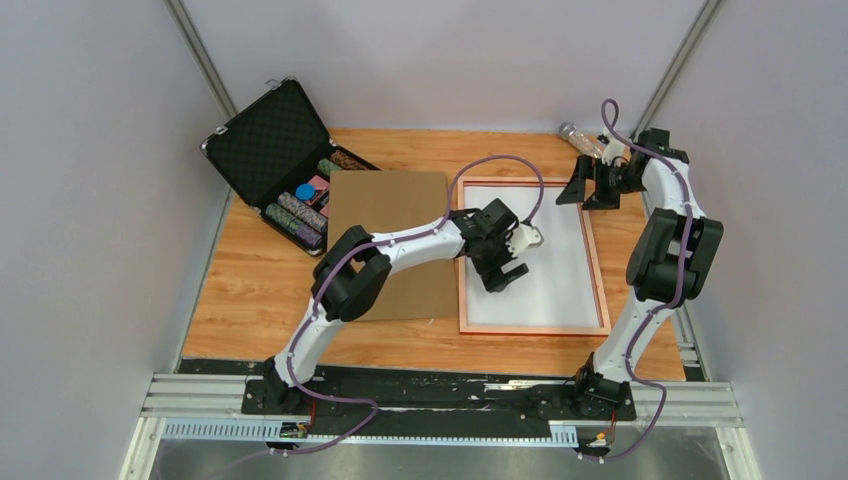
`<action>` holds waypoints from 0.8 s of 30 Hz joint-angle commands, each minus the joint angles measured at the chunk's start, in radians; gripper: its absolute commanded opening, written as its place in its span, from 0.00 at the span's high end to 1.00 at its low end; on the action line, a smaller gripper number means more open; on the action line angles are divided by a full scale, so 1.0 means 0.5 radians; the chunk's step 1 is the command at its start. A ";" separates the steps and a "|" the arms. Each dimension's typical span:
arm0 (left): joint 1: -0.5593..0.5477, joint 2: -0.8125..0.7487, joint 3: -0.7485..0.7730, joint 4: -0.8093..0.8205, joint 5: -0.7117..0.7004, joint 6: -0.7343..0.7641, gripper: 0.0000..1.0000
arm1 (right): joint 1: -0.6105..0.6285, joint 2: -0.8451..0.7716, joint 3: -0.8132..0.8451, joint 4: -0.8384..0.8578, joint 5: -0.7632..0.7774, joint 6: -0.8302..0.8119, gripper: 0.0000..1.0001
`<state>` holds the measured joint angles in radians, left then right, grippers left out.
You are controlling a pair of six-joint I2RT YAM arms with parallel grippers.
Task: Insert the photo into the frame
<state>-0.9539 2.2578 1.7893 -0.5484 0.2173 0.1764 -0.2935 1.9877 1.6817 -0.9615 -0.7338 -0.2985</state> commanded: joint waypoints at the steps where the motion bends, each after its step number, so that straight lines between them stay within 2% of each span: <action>1: -0.003 0.087 0.032 -0.069 -0.076 -0.052 0.00 | -0.008 -0.130 -0.033 0.080 -0.047 -0.047 0.00; 24: -0.003 -0.013 0.117 -0.097 -0.116 -0.046 0.00 | -0.007 -0.289 -0.272 0.174 -0.037 -0.029 0.00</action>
<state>-0.9550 2.2726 1.8214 -0.5636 0.1833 0.1730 -0.2935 1.9129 1.5730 -0.9203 -0.7349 -0.3016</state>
